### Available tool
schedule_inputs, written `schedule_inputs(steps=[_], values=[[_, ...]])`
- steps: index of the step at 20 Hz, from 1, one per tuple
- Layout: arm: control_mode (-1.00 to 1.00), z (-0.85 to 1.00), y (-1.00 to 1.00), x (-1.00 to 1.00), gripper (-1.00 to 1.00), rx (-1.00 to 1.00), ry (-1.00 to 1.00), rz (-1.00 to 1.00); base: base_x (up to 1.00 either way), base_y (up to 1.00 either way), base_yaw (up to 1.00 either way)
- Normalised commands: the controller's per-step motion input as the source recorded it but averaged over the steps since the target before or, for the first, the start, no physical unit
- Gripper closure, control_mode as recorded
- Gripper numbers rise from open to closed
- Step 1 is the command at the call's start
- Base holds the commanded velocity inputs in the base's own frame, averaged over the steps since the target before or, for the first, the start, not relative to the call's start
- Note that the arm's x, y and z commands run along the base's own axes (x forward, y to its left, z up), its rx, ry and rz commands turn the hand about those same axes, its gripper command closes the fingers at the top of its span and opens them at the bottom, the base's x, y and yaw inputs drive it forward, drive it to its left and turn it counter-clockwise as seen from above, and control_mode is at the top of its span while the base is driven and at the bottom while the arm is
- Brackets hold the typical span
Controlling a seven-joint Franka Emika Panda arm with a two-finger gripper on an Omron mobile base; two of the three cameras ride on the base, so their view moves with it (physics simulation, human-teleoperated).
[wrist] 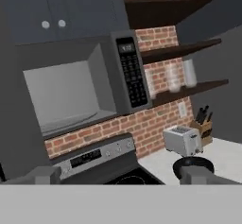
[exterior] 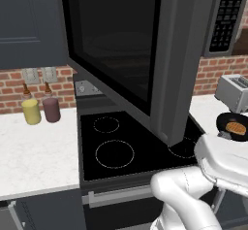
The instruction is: Open the microwave, place the bowl with waffle inside the microwave, then close the microwave door and turn it on.
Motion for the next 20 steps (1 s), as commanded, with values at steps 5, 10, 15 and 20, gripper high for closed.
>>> schedule_inputs(steps=[5,10,15,20], values=[[-1.0,-0.07,-0.52,0.0,-1.0,0.21,0.09,0.61,0.0,0.0,0.0],[-1.0,-0.06,-0.34,0.3,-1.0,0.17,0.04,0.69,0.0,0.0,0.0],[-1.0,-0.16,-0.14,0.76,-1.0,0.13,0.01,0.64,0.0,0.0,0.0],[-1.0,-0.11,0.0,0.48,-1.0,0.01,0.01,0.26,0.0,0.0,0.0]])
